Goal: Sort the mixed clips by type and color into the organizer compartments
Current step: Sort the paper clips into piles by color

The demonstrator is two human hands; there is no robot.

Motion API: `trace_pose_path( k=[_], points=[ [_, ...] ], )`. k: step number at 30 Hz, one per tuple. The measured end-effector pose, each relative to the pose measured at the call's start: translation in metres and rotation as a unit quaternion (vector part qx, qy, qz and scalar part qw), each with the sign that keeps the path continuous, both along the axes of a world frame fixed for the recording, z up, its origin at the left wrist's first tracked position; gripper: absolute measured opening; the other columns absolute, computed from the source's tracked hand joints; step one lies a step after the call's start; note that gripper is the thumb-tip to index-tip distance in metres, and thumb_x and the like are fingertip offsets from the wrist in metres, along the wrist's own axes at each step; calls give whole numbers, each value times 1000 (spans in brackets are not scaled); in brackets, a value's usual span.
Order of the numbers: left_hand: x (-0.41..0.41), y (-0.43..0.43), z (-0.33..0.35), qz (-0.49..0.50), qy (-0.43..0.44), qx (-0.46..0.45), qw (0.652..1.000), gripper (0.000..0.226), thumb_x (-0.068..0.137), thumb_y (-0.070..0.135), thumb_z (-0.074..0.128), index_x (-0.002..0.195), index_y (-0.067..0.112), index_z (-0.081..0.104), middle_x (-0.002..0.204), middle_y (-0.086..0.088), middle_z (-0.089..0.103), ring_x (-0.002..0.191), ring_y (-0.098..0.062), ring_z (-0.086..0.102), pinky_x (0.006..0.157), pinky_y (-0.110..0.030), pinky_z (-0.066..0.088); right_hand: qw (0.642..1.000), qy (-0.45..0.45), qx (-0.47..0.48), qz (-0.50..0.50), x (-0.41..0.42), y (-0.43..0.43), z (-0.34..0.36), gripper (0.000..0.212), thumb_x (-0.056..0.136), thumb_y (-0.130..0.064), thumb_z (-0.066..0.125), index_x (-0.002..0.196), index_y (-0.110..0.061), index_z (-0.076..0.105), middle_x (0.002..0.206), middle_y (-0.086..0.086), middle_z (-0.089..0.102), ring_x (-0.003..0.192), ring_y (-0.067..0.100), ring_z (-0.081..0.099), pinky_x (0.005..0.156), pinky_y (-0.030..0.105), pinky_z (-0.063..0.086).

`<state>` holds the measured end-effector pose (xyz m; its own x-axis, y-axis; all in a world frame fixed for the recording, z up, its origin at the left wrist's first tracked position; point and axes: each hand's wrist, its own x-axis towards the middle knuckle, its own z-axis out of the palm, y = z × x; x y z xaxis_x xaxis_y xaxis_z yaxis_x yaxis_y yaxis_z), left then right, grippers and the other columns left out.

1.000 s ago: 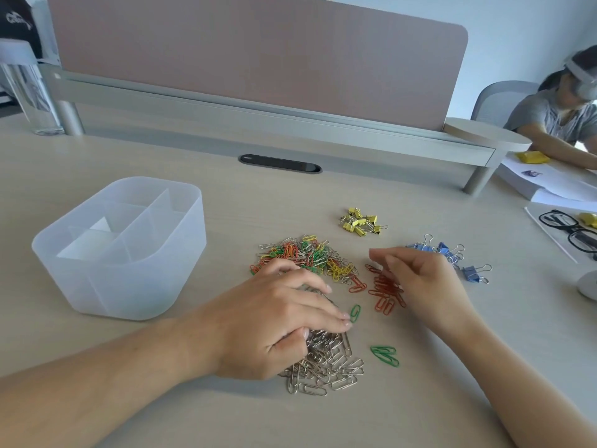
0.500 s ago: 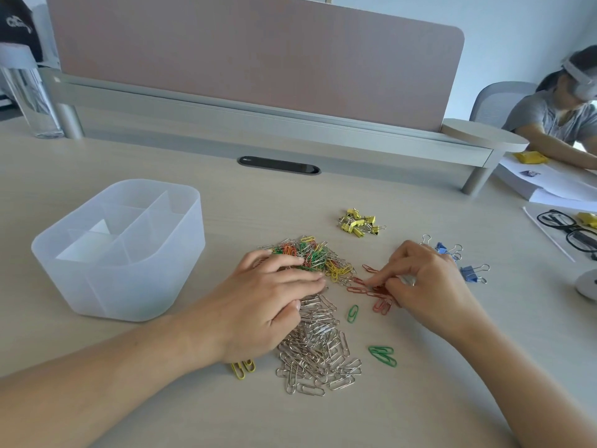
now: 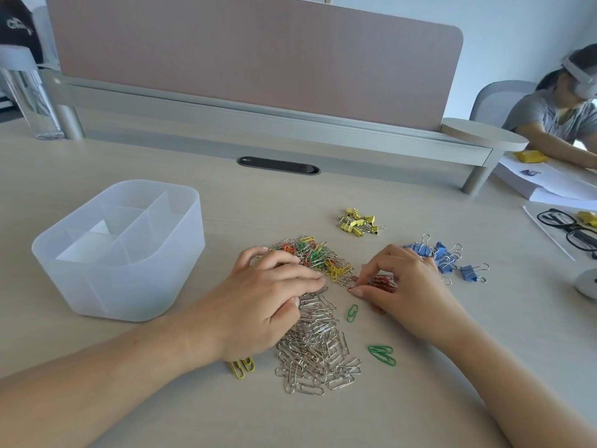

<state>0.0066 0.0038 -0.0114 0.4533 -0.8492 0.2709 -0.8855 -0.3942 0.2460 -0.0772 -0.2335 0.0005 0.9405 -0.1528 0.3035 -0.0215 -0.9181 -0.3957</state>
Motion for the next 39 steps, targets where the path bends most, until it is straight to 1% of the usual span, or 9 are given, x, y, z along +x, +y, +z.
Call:
trace_pose_path(
  k=[1,3,6,9,14,18,27,33,39],
  points=[
    [0,0,0,0,2,-4,1000,60,89,37,16,139,37,50,142,29,43,136,0,23,113,-36,10,1000,3,0,3,-1,-1,0,14,75,-43,77,72,-36,65,92,-19,59,94,-1,47,89,25,24],
    [0,0,0,-3,9,-15,1000,59,89,36,18,138,37,51,141,30,44,135,1,25,113,-35,10,1000,-2,-4,3,-2,-3,0,16,76,-40,78,74,-37,62,91,-20,60,91,-4,45,87,29,24],
    [0,0,-1,-6,12,-22,1000,57,89,35,21,137,37,52,139,30,46,133,0,28,113,-35,11,1000,-24,-12,-14,-1,-5,-2,18,78,-44,75,80,-38,59,91,-21,59,92,-4,45,83,26,19],
    [0,0,-1,-7,11,-23,1000,57,89,35,21,137,37,53,139,30,45,133,0,28,113,-35,10,999,-6,-22,-31,1,-4,-4,17,79,-52,69,82,-38,60,91,-22,56,96,-2,43,82,28,20],
    [0,-1,-1,-8,13,-27,1000,57,89,35,20,136,37,53,139,30,45,132,2,27,112,-34,10,1000,13,-12,-22,3,-2,-5,11,82,-42,70,79,-36,61,91,-22,54,97,3,46,78,27,17],
    [0,-1,-1,-8,11,-27,1000,57,89,35,21,135,37,54,138,30,46,132,1,28,112,-33,9,1000,12,-17,-11,2,-1,-4,12,82,-41,71,77,-39,60,88,-24,54,92,3,46,76,27,17],
    [0,-1,-1,-4,9,-19,1000,57,89,36,20,136,38,53,138,30,46,132,3,26,112,-34,10,999,32,-9,11,0,-3,-3,10,84,-36,70,79,-38,61,92,-21,56,94,-1,43,79,28,17],
    [1,-1,-1,-5,3,-22,1000,55,91,35,22,135,38,54,138,29,46,131,2,27,111,-35,11,999,34,-17,24,2,-2,-5,15,86,-33,69,79,-41,58,94,-20,55,98,4,43,76,28,16],
    [2,0,-1,-2,5,-21,1000,55,91,35,20,136,38,53,138,29,45,131,3,26,111,-34,11,999,11,-30,-35,2,-8,-2,15,88,-35,67,78,-41,57,91,-23,53,97,3,40,77,28,14]
  ],
)
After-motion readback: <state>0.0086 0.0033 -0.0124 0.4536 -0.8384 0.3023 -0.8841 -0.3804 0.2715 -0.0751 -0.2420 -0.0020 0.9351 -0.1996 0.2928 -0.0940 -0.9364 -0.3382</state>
